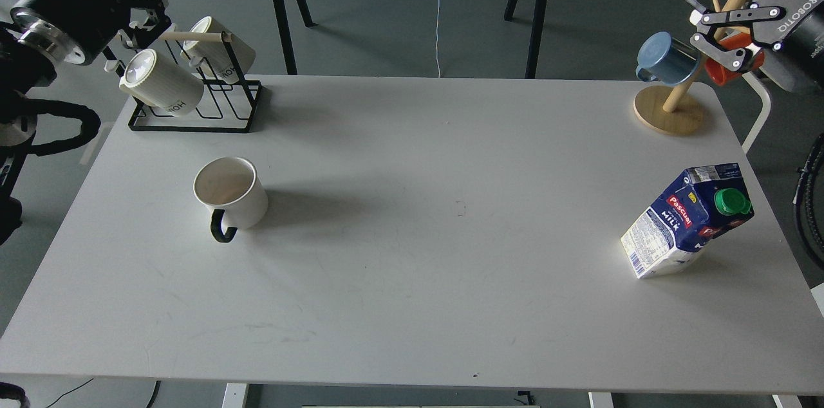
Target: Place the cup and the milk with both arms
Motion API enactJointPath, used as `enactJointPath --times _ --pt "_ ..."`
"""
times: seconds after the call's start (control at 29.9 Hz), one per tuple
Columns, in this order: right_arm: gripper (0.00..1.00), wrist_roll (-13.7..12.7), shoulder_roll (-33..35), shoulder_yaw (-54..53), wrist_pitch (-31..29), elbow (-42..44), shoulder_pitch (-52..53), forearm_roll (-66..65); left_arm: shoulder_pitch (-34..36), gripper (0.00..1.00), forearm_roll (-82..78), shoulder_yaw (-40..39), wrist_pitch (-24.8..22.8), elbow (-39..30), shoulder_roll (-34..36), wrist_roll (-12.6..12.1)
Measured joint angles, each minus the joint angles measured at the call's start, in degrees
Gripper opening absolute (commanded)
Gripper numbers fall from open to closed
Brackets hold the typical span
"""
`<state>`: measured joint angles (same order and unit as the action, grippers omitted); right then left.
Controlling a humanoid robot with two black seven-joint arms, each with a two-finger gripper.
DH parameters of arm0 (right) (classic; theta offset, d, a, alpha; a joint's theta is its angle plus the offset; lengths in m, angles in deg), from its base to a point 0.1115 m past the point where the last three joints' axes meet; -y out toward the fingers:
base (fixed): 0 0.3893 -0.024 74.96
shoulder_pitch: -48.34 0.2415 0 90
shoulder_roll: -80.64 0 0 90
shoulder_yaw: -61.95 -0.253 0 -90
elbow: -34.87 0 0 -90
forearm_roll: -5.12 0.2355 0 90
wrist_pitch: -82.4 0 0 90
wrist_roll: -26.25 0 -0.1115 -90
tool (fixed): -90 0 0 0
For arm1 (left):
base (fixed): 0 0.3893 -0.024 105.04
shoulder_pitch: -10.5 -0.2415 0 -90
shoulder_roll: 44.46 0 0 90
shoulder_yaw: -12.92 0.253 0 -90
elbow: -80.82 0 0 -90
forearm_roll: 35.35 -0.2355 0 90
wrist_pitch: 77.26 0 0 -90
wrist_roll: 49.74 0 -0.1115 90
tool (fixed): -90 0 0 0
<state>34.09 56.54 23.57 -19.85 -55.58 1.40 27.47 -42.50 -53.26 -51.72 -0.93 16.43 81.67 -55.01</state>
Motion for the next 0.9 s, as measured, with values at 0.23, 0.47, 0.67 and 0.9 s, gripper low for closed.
enactJointPath --times 0.23,0.47,0.67,0.9 --pt "0.98 0.04 5.19 0.08 -2.51 -0.24 -0.03 4.07 -0.16 1.00 -0.01 0.04 -0.02 -0.40 0.09 0.04" --pt "0.98 0.04 7.61 0.67 -4.46 0.63 -0.47 4.76 -1.04 1.00 -0.08 0.14 0.11 -4.11 1.10 0.01" --pt "0.98 0.05 3.82 0.77 -4.48 2.62 -0.71 4.40 -5.69 1.00 -3.05 2.85 0.25 -14.29 7.89 -0.17" --pt "0.98 0.08 -0.29 0.87 -4.36 6.02 -0.71 3.82 -15.70 1.00 -16.38 4.22 -4.01 -24.69 20.83 0.04"
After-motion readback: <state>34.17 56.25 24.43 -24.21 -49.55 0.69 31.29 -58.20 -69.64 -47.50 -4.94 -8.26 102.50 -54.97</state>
